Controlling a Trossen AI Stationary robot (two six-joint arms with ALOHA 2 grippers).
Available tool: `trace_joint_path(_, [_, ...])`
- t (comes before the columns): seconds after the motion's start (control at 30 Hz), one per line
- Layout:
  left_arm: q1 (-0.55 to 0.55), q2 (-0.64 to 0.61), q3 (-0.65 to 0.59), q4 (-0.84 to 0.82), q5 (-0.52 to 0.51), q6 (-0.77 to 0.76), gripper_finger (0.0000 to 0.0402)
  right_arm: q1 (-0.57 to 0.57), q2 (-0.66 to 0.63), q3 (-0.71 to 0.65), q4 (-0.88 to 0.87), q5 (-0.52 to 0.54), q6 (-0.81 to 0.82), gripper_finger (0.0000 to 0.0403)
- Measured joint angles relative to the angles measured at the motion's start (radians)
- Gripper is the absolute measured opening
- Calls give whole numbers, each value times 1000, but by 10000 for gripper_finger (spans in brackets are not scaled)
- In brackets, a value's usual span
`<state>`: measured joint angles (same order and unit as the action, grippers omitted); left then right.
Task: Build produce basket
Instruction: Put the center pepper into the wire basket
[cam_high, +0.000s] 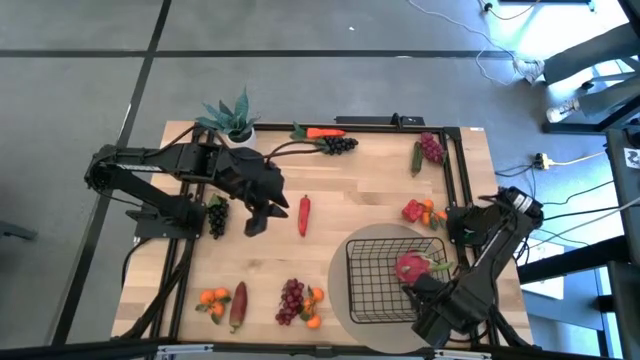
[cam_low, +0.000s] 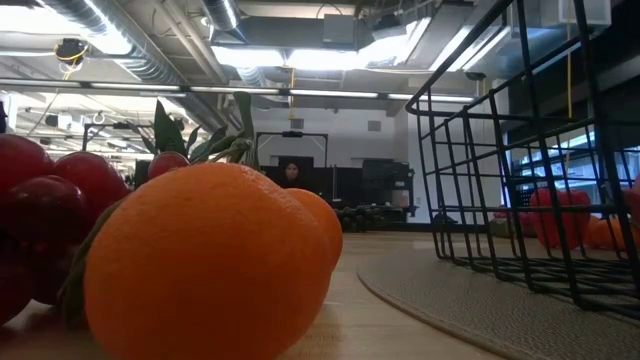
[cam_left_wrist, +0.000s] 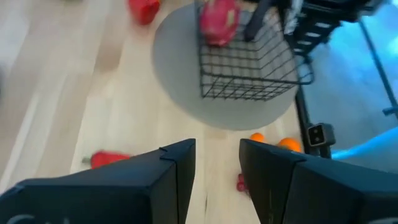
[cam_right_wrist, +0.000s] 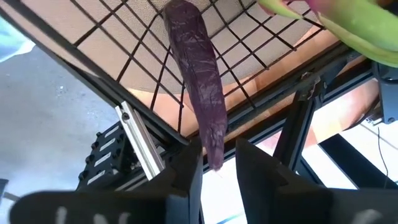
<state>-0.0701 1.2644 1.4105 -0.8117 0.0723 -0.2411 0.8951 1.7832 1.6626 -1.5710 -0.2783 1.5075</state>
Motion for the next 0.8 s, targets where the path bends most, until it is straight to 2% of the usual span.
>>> trace_joint_path(0.13, [1,0,0,-65,-52,-95,112,0,-36,0,0,39,6,80])
trace_joint_path(0.33, [10,5,0,-136,-119,-285,112,-1,-92,3,0,195,7,80])
trace_joint_path(0.57, [20,7,-1,-271,-209,-488,112,-2,-178,3,0,462,3,80])
trace_joint_path(0.8, [39,7,-1,-425,-221,-708,112,-6,-273,3,0,752,-107,80])
